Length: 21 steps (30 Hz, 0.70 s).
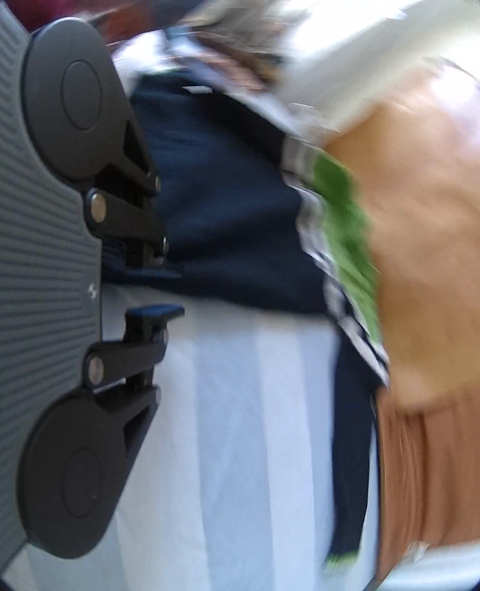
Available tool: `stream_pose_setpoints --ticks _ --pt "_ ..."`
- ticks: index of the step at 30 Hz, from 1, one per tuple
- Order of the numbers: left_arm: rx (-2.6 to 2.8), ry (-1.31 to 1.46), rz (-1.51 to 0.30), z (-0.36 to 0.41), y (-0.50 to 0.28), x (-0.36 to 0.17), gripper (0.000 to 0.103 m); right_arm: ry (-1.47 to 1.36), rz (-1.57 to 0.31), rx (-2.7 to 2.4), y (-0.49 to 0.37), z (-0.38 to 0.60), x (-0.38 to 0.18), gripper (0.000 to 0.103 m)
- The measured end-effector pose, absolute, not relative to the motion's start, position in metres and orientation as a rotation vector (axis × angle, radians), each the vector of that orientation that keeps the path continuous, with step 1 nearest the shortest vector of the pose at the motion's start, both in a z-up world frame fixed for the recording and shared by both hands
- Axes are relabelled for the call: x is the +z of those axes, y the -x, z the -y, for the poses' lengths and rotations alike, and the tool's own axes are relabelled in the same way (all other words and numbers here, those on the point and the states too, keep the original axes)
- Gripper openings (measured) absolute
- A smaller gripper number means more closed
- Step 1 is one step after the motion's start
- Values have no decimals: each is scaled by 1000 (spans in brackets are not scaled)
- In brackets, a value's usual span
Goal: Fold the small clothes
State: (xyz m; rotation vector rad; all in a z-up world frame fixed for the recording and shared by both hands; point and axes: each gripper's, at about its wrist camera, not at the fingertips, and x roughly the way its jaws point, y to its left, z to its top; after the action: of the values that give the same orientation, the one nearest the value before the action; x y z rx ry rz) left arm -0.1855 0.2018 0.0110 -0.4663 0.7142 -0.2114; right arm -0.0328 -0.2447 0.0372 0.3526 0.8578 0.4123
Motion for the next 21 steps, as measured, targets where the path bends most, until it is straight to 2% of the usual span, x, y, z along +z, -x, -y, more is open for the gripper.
stream_pose_setpoints --ticks 7,10,15,17,19,21 --pt "-408 375 -715 -141 149 5 33 -504 -796 241 25 282 34 33" --pt "-467 359 -720 -116 136 2 37 -570 -774 184 16 291 30 39" --pt "-523 276 -734 -79 120 0 38 -688 -730 119 -3 306 23 41" --pt "-547 229 -747 -64 116 0 42 -715 -727 113 -11 309 20 43" --pt "-578 189 -762 -49 113 -2 53 -757 -743 131 -19 310 14 44" --pt "-604 149 -773 -37 113 -4 59 -788 -770 179 -30 301 8 44"
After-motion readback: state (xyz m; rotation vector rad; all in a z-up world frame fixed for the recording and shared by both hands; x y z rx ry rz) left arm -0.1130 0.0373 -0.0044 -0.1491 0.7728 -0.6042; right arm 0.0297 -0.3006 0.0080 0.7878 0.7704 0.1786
